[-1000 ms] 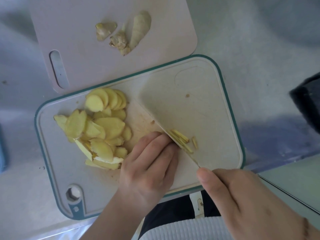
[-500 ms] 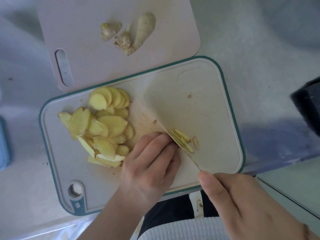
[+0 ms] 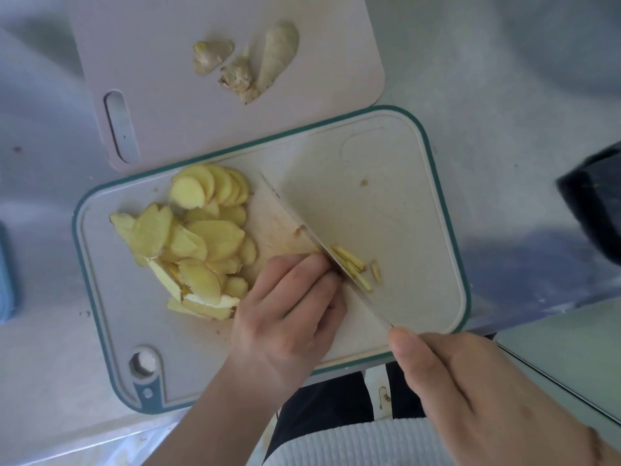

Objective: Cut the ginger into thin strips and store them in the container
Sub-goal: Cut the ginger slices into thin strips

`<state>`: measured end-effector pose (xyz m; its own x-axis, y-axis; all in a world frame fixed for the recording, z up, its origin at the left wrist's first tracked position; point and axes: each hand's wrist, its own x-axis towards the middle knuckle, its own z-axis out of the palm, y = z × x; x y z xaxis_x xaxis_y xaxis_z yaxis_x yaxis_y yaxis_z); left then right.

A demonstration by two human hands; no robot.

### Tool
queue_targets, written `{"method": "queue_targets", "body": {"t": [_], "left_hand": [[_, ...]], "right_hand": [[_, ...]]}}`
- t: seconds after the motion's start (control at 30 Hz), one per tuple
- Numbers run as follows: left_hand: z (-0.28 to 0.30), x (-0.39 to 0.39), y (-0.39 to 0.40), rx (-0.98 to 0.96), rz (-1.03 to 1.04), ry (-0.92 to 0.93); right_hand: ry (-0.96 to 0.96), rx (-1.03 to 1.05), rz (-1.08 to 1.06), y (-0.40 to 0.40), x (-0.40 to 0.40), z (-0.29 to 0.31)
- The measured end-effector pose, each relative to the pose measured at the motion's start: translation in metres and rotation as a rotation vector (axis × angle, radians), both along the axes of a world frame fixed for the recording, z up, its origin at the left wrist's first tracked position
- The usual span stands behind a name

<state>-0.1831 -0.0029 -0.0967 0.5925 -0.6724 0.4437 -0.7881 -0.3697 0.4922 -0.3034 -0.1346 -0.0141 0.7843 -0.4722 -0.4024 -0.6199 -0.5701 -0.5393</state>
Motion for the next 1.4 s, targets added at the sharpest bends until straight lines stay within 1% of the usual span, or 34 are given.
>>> {"method": "queue_targets", "body": {"t": [0.07,0.17,0.2,0.3,0.4,0.43,0.47,0.53,0.57,0.7,0.8,0.93,1.07,1.17,1.3,1.4], "left_hand": [[0.0,0.0,0.0,0.003,-0.007,-0.001],[0.002,0.001,0.0,-0.012,0.001,0.002],[0.003,0.001,-0.001,-0.026,0.008,0.005],[0.002,0.0,0.0,-0.025,0.028,-0.002],[-0.002,0.0,0.002,-0.012,0.018,0.002],[-0.003,0.0,0.002,-0.013,0.015,-0.001],[-0.003,0.0,0.003,-0.014,0.014,-0.003],[-0.002,-0.001,0.002,-0.013,0.016,0.005],[-0.001,-0.001,0.002,-0.015,0.016,0.01],[0.004,0.001,0.001,-0.031,0.005,0.022],[0.0,-0.001,0.002,-0.005,0.007,-0.03],[-0.002,0.0,0.003,0.013,-0.013,-0.036],[0.0,0.0,0.003,0.016,-0.022,-0.026],[0.0,0.001,0.003,0.01,-0.021,-0.04],[-0.001,-0.001,0.004,0.004,-0.009,-0.035],[-0.002,0.0,0.005,0.01,-0.015,-0.019]], "right_hand": [[0.004,0.119,-0.016,-0.001,0.012,-0.006],[0.06,0.29,0.058,-0.008,0.039,-0.007],[0.046,0.309,0.057,-0.01,0.042,-0.006],[0.073,0.259,0.068,-0.006,0.028,0.0],[-0.001,0.01,0.094,0.0,0.003,0.004],[-0.013,-0.023,0.084,0.0,0.001,0.004],[0.005,0.005,0.066,-0.001,0.002,0.004],[0.133,0.177,0.059,-0.004,0.011,0.002],[0.153,0.209,0.066,-0.004,0.015,0.0],[0.094,0.263,0.068,-0.002,0.031,-0.008],[0.07,0.234,0.057,-0.004,0.021,-0.002],[0.134,0.261,0.061,-0.009,0.006,0.008],[0.171,0.267,0.088,-0.008,0.019,0.002],[0.147,0.325,0.051,-0.005,0.033,-0.002],[0.115,0.253,0.047,-0.004,0.02,0.006],[0.119,0.253,0.044,-0.006,0.009,0.009]]}}
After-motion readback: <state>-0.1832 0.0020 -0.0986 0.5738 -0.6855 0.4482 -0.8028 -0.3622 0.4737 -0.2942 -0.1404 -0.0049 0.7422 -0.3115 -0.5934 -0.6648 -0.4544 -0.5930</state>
